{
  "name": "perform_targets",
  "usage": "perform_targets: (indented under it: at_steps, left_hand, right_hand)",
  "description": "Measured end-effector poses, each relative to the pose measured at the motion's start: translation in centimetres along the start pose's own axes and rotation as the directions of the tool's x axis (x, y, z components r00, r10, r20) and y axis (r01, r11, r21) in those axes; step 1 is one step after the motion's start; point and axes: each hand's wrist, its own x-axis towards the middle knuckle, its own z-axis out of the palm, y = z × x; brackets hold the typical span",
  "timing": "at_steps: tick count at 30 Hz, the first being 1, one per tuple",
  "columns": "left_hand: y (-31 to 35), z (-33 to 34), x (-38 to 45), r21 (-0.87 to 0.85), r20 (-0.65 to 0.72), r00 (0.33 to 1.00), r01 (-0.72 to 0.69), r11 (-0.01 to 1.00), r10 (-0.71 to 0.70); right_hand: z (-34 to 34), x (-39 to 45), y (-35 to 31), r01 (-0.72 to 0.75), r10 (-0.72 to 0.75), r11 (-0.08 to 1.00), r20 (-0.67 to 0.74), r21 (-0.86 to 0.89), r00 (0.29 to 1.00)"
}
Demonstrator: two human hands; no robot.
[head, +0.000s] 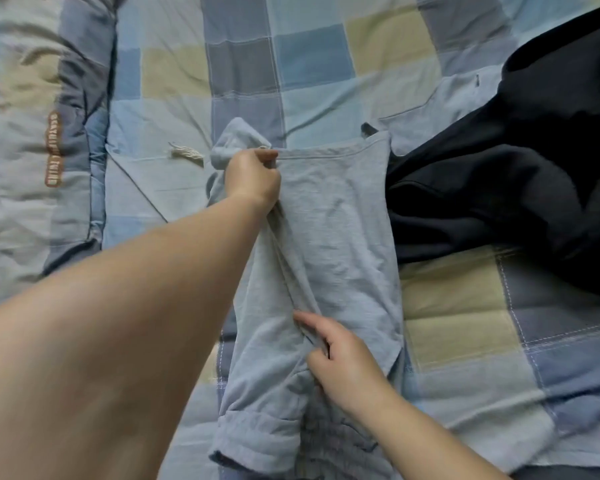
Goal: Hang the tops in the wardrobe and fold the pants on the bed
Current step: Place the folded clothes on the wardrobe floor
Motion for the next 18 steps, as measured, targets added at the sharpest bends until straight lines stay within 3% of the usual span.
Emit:
perform_targets:
  at_steps: [4,7,9,14,18]
  left_hand:
    - [5.0,7.8,-3.2,0.003,0.251,0.955,-0.164,0.987,0.158]
    - [5.5,11.6,-5.3,0.034,0.452,0.878,-0.195,0.98,0.159]
    - [4.5,12.8,-6.3,0.02,0.515,0.846,-0.169,0.985,0.134]
    - [-0.8,11.9,-9.1,-0.025,0.42,0.907,0.008,1.0,0.003]
    - [-6.8,8.6,-13.5,0.082,0.274,0.957,0.08,0.993,-0.099]
  right_hand:
    - [-5.2,-1.8,4.6,-0.111,0.109,0.994,-0.085,-0.021,0.99]
    - [-7.3,-3.1,7.8,-0.159,0.151,0.984,-0.113,-0.074,0.982]
    - [-8.0,-3.8,9.4,-0.168,0.152,0.979,-0.13,-0.115,0.98]
    - [-7.2,-5.0,11.1,-0.21,0.196,0.971,-0.121,-0.116,0.973]
    - [-5.4,-5.8,11.1,-0.231,0.22,0.965,-0.095,-0.122,0.971]
